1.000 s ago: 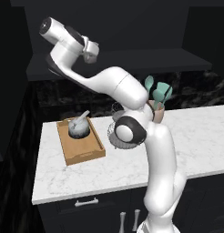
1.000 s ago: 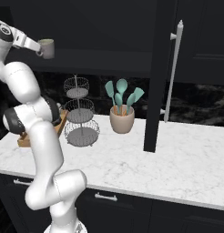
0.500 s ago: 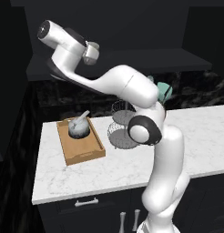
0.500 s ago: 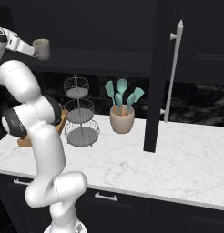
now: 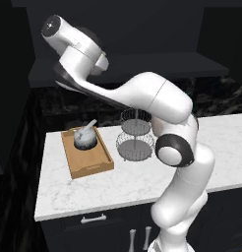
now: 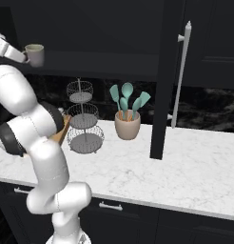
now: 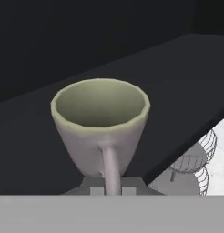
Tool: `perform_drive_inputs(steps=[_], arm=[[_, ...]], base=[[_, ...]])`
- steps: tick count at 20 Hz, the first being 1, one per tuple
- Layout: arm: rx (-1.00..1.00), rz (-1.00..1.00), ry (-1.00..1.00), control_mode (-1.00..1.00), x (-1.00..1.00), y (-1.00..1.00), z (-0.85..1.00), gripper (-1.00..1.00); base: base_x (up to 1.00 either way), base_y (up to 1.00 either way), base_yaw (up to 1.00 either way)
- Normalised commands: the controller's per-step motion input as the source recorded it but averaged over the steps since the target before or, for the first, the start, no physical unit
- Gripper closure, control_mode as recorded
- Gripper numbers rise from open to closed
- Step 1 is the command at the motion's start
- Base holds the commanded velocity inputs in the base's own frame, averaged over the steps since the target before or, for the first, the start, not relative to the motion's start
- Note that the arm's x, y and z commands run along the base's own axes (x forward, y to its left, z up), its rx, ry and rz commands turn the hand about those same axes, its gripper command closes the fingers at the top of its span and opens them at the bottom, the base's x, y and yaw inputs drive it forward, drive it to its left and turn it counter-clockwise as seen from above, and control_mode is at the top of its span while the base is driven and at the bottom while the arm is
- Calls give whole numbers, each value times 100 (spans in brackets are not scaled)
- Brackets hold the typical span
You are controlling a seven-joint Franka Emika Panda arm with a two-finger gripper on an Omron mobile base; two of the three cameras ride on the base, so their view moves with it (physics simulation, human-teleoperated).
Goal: Pick the kettle from the counter and place it on the tray. Then pick the mug from the cabinet and place it on the tray. Then close the cabinet doors.
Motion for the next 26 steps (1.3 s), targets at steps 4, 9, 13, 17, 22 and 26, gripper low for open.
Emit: perform_drive_inputs(steps=[4, 9, 13, 17, 22, 26], arm=[[2, 33, 0, -100, -85, 0, 0, 100], [0, 37, 0, -100, -75, 0, 0, 100], [0, 44, 0, -100, -80, -1, 0, 100], [2, 49, 0, -100, -73, -7, -11, 100], [1, 43, 0, -100, -69, -8, -21, 100], [0, 30, 0, -100, -49, -17, -39, 100]], base=[[0, 0, 0], [0, 0, 0], [0, 0, 0], [0, 0, 0], [0, 0, 0], [0, 0, 0]])
